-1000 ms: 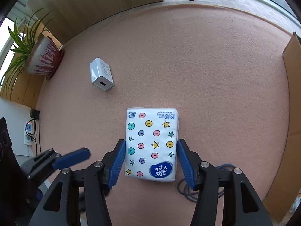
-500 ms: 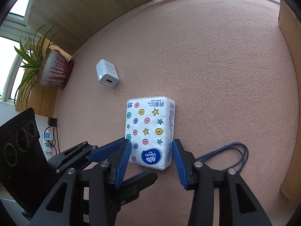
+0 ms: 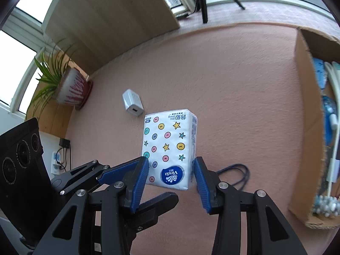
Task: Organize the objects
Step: 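Carry the tissue pack over the box with the right gripper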
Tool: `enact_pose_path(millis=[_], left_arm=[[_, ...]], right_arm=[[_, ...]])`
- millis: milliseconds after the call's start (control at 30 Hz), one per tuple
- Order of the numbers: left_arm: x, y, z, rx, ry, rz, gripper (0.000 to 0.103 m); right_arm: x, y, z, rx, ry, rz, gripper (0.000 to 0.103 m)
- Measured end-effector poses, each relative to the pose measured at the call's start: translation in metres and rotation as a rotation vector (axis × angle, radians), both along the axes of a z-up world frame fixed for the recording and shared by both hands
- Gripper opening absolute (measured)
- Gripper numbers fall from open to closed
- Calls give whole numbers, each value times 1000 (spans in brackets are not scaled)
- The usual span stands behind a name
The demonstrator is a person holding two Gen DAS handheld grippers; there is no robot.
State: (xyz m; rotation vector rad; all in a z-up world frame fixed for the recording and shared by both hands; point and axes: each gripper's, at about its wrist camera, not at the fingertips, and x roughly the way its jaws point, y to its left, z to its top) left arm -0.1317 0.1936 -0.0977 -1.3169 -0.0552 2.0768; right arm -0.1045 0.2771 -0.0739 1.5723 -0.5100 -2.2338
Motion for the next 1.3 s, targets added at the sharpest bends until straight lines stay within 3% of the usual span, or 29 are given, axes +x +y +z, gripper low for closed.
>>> enact_pose_path(millis=[267,767,1300], left_arm=[[19,67,18,27,27,-110,57],[24,187,12,15,36,-247,57],[21,230,3,-3,30,-295,57]], right_arm=[[22,59,19,-4,34,-109,41],[45,157,22,0,35,-292,41],[49,206,13,-5,22,-367,41]])
